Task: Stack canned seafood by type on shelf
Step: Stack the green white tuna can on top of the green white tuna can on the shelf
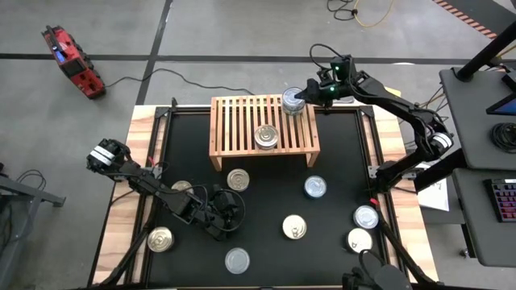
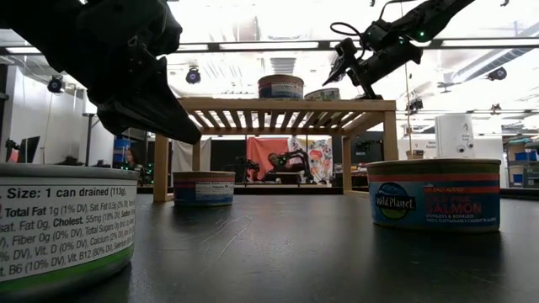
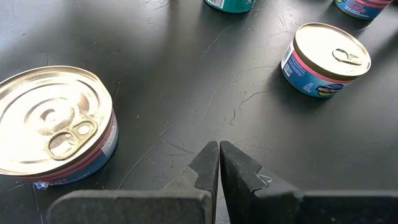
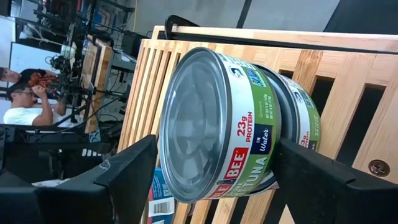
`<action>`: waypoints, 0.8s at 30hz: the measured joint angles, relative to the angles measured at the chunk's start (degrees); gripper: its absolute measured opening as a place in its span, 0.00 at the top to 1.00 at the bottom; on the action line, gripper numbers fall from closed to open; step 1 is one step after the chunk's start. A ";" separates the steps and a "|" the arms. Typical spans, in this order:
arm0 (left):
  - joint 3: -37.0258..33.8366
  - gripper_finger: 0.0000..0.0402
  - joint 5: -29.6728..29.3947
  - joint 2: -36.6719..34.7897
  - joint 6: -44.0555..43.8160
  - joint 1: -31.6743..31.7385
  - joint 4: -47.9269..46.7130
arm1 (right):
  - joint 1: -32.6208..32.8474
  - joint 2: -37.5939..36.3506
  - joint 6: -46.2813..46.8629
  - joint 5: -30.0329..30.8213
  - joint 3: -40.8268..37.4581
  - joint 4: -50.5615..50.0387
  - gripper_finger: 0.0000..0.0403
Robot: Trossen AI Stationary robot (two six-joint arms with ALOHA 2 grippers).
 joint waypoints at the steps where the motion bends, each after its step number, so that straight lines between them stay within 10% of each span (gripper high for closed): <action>1: 0.00 1.00 0.00 0.00 0.01 0.00 -0.01 | 0.00 0.00 -0.04 0.38 0.00 0.01 0.27; 24: 0.00 1.00 0.00 0.00 -0.24 0.00 -0.49 | 0.02 -0.72 -14.77 3.96 0.00 -2.72 0.32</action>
